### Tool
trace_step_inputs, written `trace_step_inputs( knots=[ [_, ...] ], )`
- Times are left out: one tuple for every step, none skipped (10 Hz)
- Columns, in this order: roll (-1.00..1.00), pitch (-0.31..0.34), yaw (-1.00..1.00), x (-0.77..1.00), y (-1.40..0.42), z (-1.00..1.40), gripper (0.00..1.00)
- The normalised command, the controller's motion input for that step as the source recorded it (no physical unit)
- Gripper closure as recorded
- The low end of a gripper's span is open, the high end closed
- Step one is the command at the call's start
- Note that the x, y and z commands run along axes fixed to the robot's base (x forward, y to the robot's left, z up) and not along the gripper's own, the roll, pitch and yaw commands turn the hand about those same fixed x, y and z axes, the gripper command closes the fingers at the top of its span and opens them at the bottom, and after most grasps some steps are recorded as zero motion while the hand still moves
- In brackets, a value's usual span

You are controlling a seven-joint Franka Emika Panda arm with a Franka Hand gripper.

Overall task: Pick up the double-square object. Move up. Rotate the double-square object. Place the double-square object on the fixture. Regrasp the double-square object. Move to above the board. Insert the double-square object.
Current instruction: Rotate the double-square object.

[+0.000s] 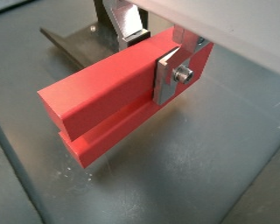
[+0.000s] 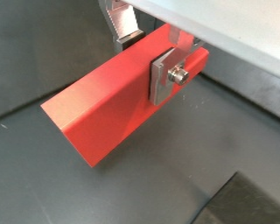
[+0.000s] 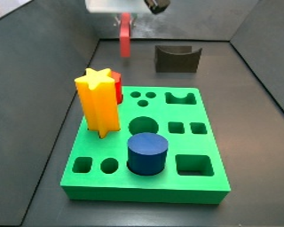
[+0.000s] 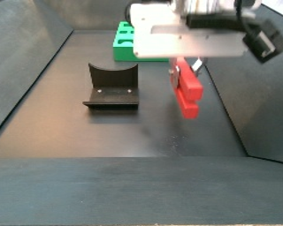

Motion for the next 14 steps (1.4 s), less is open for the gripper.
trace_step_inputs(
  knots=[
    [-0.09, -0.047, 0.01, 0.03, 0.01, -1.0, 1.0],
    [-0.1, -0.044, 0.01, 0.04, 0.01, -0.98, 1.0],
    [-0.11, -0.04, 0.01, 0.05, 0.01, -0.84, 1.0],
    [-0.13, -0.036, 0.01, 0.05, 0.01, -0.68, 1.0],
    [-0.15, -0.041, 0.01, 0.05, 0.01, -0.57, 1.0],
    [-0.15, -0.041, 0.01, 0.03, 0.01, -0.52, 1.0],
    [-0.16, -0.048, 0.01, 0.04, 0.01, -0.49, 1.0],
    [-0.16, -0.051, 0.01, 0.04, 0.01, -0.47, 1.0],
    [-0.16, -0.053, 0.01, 0.04, 0.02, -0.47, 1.0],
    [-0.16, -0.055, 0.01, 0.04, 0.02, -0.46, 1.0],
    [-0.16, -0.056, 0.01, 0.04, 0.02, -0.46, 1.0],
    [-0.16, -0.057, 0.01, 0.04, 0.02, -0.45, 1.0],
    [-0.16, -0.057, 0.01, 0.04, 0.02, -0.45, 1.0],
    [0.0, 0.0, 0.0, 0.0, 0.0, 0.0, 0.0]
  ],
)
